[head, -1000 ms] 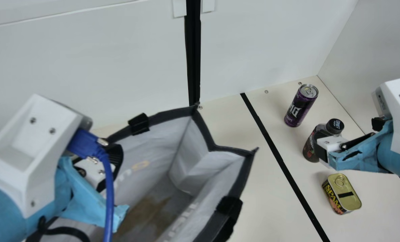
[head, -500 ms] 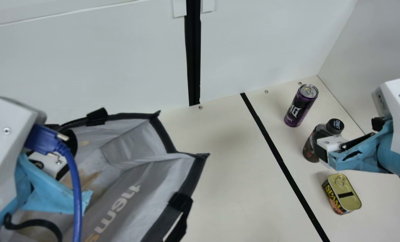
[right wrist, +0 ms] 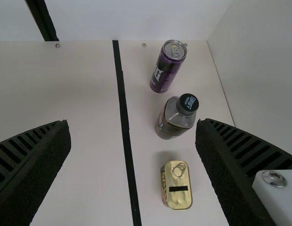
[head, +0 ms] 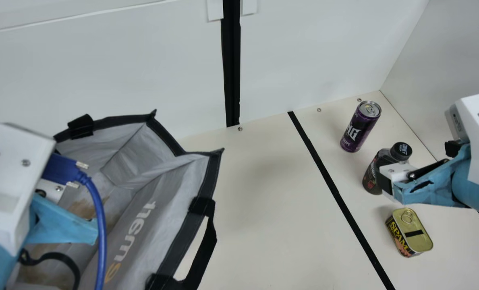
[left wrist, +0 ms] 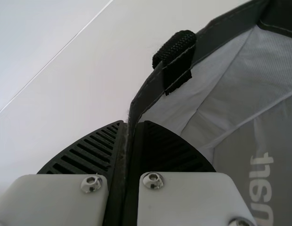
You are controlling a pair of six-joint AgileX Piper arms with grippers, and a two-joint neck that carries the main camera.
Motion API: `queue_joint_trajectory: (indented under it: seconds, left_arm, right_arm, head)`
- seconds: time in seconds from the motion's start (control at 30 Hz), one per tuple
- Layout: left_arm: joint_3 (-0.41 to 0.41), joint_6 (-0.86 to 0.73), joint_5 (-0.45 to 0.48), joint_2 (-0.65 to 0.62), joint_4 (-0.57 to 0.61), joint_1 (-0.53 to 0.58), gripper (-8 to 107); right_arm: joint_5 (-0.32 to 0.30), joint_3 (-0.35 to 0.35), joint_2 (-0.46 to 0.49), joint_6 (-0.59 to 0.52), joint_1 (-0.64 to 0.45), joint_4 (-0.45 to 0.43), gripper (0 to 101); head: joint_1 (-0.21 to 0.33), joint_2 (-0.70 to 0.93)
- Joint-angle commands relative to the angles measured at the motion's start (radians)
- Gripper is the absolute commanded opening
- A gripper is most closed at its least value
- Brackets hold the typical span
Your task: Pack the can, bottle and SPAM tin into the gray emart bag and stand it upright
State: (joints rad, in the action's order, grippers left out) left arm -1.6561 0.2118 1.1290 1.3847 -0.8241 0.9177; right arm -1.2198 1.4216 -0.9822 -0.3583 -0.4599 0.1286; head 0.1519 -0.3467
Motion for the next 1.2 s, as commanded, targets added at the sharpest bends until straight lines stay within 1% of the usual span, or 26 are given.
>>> queue_joint_trajectory:
  seconds: [0.0, 0.2, 0.43, 0.8, 1.17]
  left_arm:
    - [0.019, 0.028, 0.005, -0.001, -0.029, 0.012, -8]
    - [0.071, 0.089, 0.016, -0.003, -0.058, 0.055, -8]
    - [0.118, 0.146, 0.025, 0.002, -0.065, 0.102, -8]
    - [0.147, 0.197, 0.026, 0.018, 0.005, 0.138, -8]
    - [0.171, 0.230, 0.006, 0.039, 0.076, 0.151, -8]
  right_arm:
    - [0.000, 0.000, 0.000, 0.000, 0.000, 0.000, 95]
    - [0.000, 0.000, 0.000, 0.000, 0.000, 0.000, 95]
    - [0.000, 0.000, 0.000, 0.000, 0.000, 0.000, 95]
    - [0.000, 0.000, 0.000, 0.000, 0.000, 0.000, 95]
    - [0.000, 0.000, 0.000, 0.000, 0.000, 0.000, 95]
  head:
    - [0.023, -0.002]
    - [0.023, -0.002]
    - [0.023, -0.002]
    - [0.023, -0.002]
    - [0.023, -0.002]
